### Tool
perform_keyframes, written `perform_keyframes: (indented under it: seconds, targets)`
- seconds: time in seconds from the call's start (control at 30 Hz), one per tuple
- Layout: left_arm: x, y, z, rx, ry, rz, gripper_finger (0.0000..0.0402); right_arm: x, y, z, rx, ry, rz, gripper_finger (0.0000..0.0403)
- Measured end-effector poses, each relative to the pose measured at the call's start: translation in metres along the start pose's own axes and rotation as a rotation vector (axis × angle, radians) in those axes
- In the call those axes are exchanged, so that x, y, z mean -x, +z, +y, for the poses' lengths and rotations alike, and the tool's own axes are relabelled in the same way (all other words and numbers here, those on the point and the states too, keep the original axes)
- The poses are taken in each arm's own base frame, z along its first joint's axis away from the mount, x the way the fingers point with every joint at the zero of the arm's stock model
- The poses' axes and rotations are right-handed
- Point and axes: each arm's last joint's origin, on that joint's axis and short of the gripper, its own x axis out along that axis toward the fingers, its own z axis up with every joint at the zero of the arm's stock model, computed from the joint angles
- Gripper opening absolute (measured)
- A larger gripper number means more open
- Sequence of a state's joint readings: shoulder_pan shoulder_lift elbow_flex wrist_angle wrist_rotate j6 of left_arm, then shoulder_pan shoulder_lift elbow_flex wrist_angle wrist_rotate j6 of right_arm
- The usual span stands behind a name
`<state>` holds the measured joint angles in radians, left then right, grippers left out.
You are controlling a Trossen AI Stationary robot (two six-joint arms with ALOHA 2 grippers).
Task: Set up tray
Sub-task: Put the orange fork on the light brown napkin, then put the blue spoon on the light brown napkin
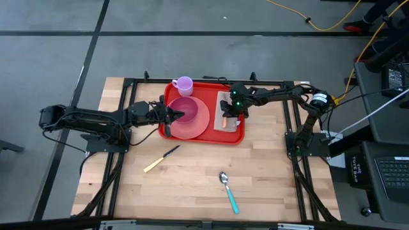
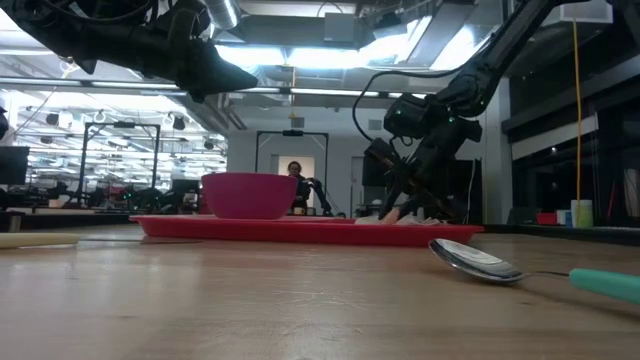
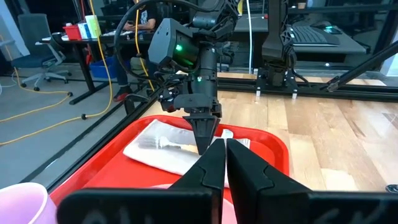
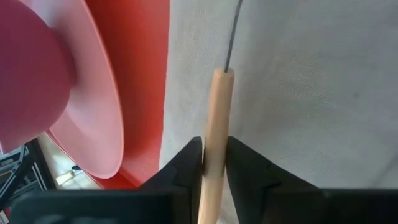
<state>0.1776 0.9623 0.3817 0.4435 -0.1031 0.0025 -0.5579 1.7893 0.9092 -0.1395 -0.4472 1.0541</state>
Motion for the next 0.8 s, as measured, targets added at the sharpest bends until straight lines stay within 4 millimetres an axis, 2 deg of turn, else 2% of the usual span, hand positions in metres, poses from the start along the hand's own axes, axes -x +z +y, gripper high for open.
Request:
perform_keyframes:
  seconds: [0.47,0.8]
  targets:
    - [0.0,0.0,0.0,0.0,0.0,0.0,0.001,0.0,0.0001,-0.0002,-0.019,-0.003,-0.004,0.008]
    - [0.0,0.0,0.0,0.026,0.0,0.0,0.0006,0.0061,0.0074,-0.0052,-0.018,-0.014,-0.023,0.008]
